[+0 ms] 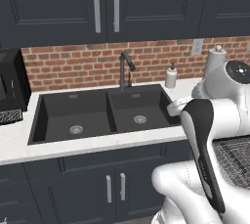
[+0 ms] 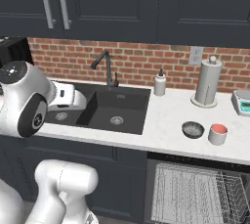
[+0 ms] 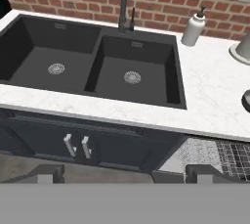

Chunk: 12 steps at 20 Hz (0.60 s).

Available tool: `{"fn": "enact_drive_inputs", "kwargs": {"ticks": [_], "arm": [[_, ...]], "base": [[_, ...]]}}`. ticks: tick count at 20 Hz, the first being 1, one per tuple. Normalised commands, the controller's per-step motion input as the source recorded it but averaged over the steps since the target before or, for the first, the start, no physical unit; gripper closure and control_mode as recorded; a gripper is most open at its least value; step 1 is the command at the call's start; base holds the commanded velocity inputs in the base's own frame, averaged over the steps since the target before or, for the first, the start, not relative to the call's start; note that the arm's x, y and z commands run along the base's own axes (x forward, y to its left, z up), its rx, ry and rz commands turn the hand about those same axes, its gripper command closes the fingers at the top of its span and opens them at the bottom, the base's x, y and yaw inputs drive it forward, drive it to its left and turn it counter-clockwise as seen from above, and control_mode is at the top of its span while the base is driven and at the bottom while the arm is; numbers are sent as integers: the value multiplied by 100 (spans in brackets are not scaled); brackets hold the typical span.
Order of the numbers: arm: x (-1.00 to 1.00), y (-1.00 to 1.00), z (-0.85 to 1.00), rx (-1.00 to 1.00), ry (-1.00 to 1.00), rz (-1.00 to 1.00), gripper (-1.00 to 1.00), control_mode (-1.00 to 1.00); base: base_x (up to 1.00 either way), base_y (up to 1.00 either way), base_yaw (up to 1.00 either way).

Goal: Pick up the cup and bowl from the counter, place them in the dishwasher, and close the dishwasher door.

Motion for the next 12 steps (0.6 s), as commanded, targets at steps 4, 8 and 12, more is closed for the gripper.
{"fn": "enact_drive_inputs", "kwargs": {"ticks": [4, 8, 12], "arm": [[0, 0, 0, 0, 0, 0, -100, 100], [0, 0, 0, 0, 0, 0, -100, 100], [0, 0, 0, 0, 0, 0, -100, 100]], "base": [[-12, 0, -27], [-3, 5, -82], [-5, 13, -97]]}}
